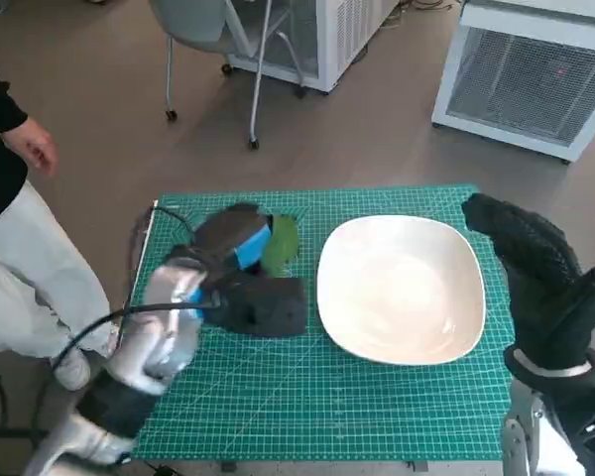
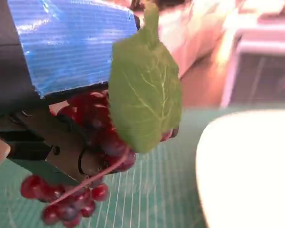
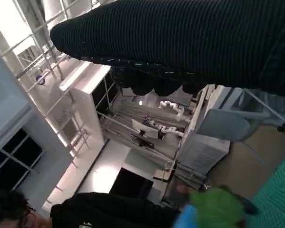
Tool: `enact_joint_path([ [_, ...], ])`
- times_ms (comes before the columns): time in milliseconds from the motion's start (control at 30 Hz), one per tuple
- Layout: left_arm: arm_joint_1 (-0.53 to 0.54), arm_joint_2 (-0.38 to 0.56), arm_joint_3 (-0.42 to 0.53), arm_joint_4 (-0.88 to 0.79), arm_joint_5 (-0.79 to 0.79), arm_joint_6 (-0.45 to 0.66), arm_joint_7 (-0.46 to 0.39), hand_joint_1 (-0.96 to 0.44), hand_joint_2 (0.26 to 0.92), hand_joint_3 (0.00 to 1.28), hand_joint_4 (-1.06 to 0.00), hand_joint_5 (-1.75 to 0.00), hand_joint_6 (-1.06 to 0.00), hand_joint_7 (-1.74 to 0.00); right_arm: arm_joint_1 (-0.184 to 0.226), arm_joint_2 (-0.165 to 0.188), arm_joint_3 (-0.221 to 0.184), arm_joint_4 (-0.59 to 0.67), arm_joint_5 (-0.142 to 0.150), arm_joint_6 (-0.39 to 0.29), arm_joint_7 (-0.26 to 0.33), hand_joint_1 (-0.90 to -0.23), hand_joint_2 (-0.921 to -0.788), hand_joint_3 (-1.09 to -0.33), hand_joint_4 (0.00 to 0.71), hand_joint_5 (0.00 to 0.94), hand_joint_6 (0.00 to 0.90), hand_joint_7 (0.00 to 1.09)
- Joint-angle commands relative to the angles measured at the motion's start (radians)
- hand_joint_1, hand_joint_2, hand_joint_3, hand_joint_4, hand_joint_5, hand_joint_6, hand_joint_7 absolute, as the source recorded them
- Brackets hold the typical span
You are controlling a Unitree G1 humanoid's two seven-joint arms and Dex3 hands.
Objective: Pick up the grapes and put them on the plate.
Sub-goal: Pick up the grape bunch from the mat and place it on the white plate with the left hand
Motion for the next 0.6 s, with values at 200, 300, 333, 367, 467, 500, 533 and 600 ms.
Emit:
enact_joint_path([
  [200, 0.04, 0.015, 0.041, -0.102, 0.01, 0.012, -0.02, 0.01, 0.741, 0.39, -0.64, -1.43, -0.73, -0.92, -0.004, 0.003, -0.003, 0.023, -0.008, 0.001, -0.003, -0.545, -0.921, -0.669, 0.361, 0.0, -0.001, 0.68],
  [300, 0.041, 0.01, 0.042, -0.091, 0.01, 0.001, -0.009, 0.01, 0.722, 0.43, -0.64, -1.44, -0.73, -0.93, -0.005, 0.003, -0.004, 0.025, -0.008, -0.003, -0.003, -0.545, -0.921, -0.67, 0.36, 0.0, -0.001, 0.68],
  [333, 0.04, 0.008, 0.041, -0.085, 0.009, -0.001, -0.007, 0.01, 0.716, 0.44, -0.64, -1.45, -0.73, -0.93, -0.004, 0.003, -0.005, 0.026, -0.008, -0.004, -0.003, -0.545, -0.921, -0.67, 0.36, 0.0, -0.001, 0.68],
  [367, 0.038, 0.005, 0.04, -0.08, 0.009, -0.003, -0.006, 0.01, 0.706, 0.46, -0.63, -1.46, -0.73, -0.93, -0.004, 0.003, -0.005, 0.026, -0.008, -0.005, -0.002, -0.545, -0.921, -0.67, 0.36, 0.0, -0.001, 0.68],
  [467, 0.029, -0.004, 0.036, -0.066, 0.011, -0.003, -0.008, 0.01, 0.674, 0.53, -0.61, -1.5, -0.72, -0.95, -0.003, 0.003, -0.006, 0.027, -0.007, -0.009, -0.003, -0.545, -0.921, -0.67, 0.361, 0.0, -0.001, 0.68],
  [500, 0.026, -0.008, 0.035, -0.062, 0.012, -0.002, -0.009, 0.01, 0.662, 0.55, -0.61, -1.49, -0.71, -0.99, -0.003, 0.003, -0.006, 0.027, -0.007, -0.01, -0.003, -0.545, -0.921, -0.67, 0.361, 0.0, -0.001, 0.68],
  [533, 0.021, -0.011, 0.033, -0.058, 0.012, -0.002, -0.011, 0.01, 0.65, 0.58, -0.61, -1.47, -0.7, -1.03, -0.003, 0.002, -0.007, 0.027, -0.007, -0.011, -0.003, -0.545, -0.921, -0.67, 0.361, 0.0, -0.001, 0.68],
  [600, 0.012, -0.018, 0.031, -0.051, 0.012, -0.003, -0.015, 0.0, 0.63, 0.62, -0.61, -1.42, -0.66, -1.17, -0.002, 0.002, -0.008, 0.027, -0.005, -0.012, -0.002, -0.545, -0.921, -0.67, 0.361, 0.0, -0.001, 0.68],
])
